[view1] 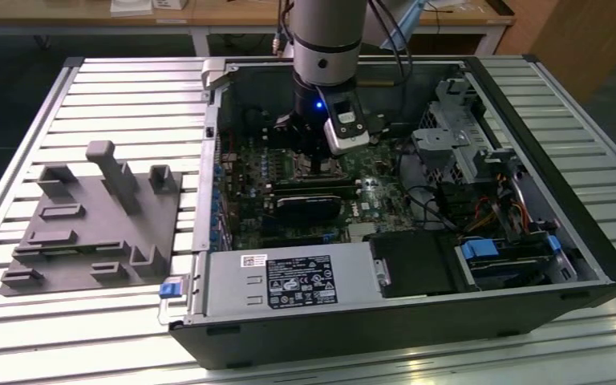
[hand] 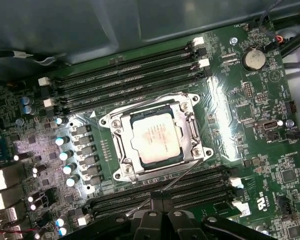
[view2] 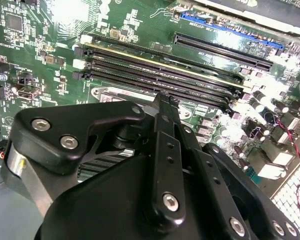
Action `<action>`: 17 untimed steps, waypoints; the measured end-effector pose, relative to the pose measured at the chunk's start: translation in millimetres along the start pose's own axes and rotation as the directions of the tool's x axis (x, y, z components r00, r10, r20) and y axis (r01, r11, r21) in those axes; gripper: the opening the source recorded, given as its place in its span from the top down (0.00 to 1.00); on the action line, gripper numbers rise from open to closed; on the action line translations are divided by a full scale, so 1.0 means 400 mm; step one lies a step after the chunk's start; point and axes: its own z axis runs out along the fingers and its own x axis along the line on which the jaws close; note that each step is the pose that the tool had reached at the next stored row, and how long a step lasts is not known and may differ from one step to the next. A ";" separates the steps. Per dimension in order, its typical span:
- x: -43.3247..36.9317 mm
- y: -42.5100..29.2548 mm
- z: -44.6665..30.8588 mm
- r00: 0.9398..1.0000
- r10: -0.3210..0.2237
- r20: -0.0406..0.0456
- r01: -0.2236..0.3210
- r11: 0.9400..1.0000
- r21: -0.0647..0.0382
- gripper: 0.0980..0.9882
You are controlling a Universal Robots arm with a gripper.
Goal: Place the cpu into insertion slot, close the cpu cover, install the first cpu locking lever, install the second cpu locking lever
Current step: 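Install the second cpu locking lever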
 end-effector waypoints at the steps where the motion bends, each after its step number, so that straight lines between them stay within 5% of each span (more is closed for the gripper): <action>1: 0.000 0.000 0.000 1.000 -0.001 -0.001 0.001 1.000 -0.003 0.99; 8: -0.002 -0.007 0.003 1.000 -0.017 -0.008 0.016 0.999 -0.031 0.99; 17: -0.001 -0.034 0.009 1.000 -0.021 -0.022 0.019 0.996 -0.084 0.99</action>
